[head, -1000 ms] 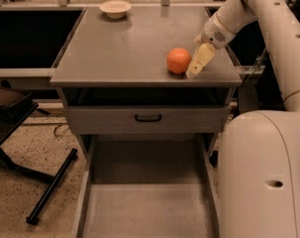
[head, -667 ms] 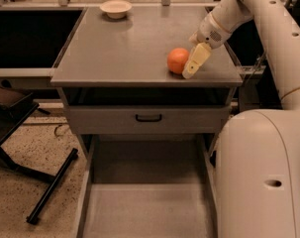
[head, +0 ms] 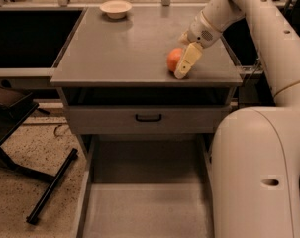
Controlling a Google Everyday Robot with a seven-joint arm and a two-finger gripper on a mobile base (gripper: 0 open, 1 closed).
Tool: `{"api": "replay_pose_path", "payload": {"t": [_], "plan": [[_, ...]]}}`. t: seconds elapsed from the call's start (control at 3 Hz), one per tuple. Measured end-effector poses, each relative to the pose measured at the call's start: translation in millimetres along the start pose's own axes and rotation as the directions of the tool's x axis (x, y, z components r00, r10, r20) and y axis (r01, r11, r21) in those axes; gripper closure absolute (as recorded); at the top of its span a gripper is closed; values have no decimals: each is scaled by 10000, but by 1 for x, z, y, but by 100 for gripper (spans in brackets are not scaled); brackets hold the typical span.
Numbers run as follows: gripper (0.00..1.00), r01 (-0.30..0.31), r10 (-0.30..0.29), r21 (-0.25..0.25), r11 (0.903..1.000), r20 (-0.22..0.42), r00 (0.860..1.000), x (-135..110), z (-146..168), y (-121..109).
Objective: Place orange into middle drawer
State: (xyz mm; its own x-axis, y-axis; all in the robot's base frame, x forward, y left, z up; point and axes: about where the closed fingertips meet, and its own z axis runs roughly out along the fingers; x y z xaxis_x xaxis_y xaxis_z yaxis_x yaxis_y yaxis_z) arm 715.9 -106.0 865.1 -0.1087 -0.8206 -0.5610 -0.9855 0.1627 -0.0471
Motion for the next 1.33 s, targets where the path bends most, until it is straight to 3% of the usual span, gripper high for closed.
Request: {"api": "replay_pose_path", "payload": {"t": [1.0,1.33], "plan": [[0,124,-122,-572,9983,50,9999,-8,27,8],[19,220,-239,-299,9993,-642,9976,-11,34,6]]}}
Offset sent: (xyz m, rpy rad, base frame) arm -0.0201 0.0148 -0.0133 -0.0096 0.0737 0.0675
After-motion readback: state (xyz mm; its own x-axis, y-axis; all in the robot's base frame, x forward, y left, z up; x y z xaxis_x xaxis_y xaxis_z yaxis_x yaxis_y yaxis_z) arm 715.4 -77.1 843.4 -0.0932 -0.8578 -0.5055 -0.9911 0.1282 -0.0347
